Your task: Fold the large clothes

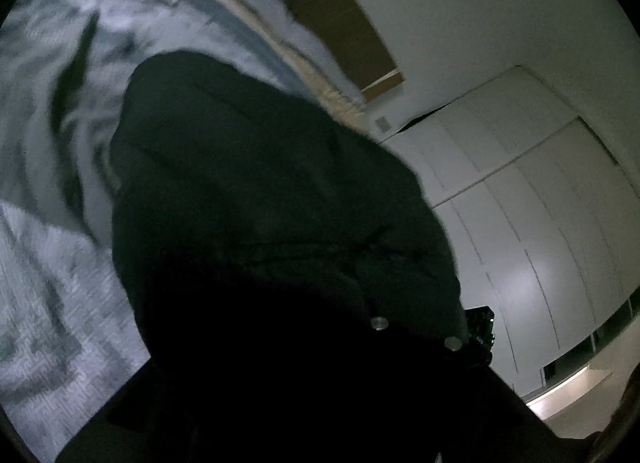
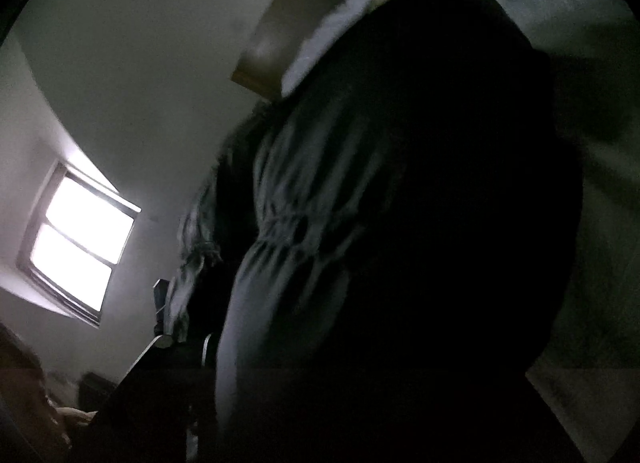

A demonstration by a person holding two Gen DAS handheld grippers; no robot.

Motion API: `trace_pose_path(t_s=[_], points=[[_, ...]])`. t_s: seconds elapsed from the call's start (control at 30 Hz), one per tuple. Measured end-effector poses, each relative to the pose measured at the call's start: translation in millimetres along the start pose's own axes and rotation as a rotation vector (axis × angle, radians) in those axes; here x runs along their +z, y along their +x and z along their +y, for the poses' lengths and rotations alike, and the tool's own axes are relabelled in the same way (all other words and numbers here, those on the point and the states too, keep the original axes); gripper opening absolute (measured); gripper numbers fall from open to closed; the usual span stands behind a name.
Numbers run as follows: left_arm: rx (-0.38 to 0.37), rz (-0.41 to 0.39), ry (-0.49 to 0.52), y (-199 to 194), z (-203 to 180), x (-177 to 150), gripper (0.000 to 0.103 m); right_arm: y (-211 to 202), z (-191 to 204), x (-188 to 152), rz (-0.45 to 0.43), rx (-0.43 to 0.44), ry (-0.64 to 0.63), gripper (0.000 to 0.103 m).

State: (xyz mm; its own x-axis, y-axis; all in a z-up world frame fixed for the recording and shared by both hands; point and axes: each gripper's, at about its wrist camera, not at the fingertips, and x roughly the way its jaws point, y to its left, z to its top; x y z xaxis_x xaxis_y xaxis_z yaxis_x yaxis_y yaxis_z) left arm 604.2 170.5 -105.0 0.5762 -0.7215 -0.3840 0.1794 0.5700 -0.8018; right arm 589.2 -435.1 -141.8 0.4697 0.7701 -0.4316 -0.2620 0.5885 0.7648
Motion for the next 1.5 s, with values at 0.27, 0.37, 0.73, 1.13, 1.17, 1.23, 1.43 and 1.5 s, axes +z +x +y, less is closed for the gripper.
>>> trace_pose_path(t_s=[0.27,0.37,0.73,1.13,1.17,1.23,1.43,1.5], points=[[-0.038,-0.09,0.113,-41,-71,33,0.015,-19,73,26,-0.079,-0.011,-0.149,0.028],[-0.038,-0.122,0.138,-56,-93,42,0.015,-38,98,23,-0.113,0.004,-0.183,0.028],[-0.021,-0.151,0.201,-109,-141,14,0.015,-79,140,0,-0.171,0.04,-0.214,0.028],[0.241,0.009,0.106,-71,-44,-60,0.016,-45,41,-60,-0.089,-0.143,-0.01,0.029],[0.244,0.021,0.071,-71,-32,-62,0.021,-42,30,-65,-0.076,-0.174,0.011,0.029],[0.259,0.032,0.04,-77,-21,-73,0.03,-42,14,-69,-0.071,-0.207,0.047,0.038],[0.235,0.001,-0.012,-123,-4,-67,0.057,-46,16,-68,-0.051,-0.341,0.043,0.078],[0.242,-0.025,-0.037,-137,11,-65,0.063,-54,14,-69,-0.057,-0.4,0.046,0.09]])
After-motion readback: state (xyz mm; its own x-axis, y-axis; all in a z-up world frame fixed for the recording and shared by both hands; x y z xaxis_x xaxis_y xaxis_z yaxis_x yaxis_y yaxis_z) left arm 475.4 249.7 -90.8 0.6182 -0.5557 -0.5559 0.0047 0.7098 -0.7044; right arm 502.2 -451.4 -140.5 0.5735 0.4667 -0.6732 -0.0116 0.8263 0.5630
